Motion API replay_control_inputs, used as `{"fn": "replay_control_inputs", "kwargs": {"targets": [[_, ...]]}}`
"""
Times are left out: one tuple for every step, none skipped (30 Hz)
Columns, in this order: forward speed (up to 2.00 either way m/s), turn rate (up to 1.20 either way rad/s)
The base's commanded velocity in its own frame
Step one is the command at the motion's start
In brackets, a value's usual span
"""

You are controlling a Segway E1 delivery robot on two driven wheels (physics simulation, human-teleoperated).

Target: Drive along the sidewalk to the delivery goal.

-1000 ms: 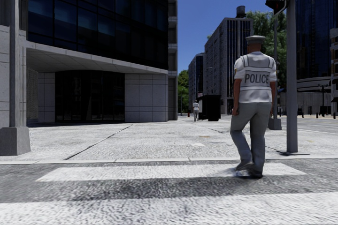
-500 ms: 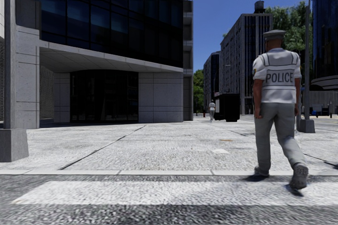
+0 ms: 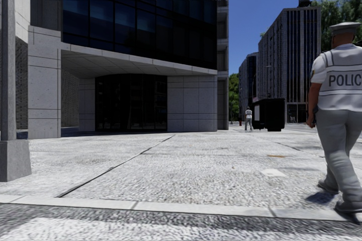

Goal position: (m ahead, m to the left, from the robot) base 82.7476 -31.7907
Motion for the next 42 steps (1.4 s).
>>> {"fn": "replay_control_inputs", "kwargs": {"targets": [[1.25,0.23],[1.25,0.21],[1.25,0.2],[1.25,0.2],[1.25,0.19],[1.25,0.19],[1.25,0.19],[1.25,0.19],[1.25,0.19],[1.25,0.19],[1.25,0.19],[1.25,0.19],[1.25,0.19],[1.25,0.24],[1.25,0.24],[1.25,0.31],[1.25,0.33],[1.27,0.33],[1.27,0.33],[1.34,0.33],[1.45,0.33],[1.45,0.33],[1.52,0.33],[1.54,0.33],[1.57,0.33],[1.57,0.33],[1.63,0.33],[1.64,0.33],[1.65,0.33],[1.65,0.33],[1.68,0.33],[1.71,0.33],[1.71,0.33],[1.74,0.33],[1.76,0.33],[1.85,0.28],[1.85,0.28],[1.9,0.21],[2.0,0.15],[2.0,0.1],[2.0,0.1],[2.0,0.06]]}}
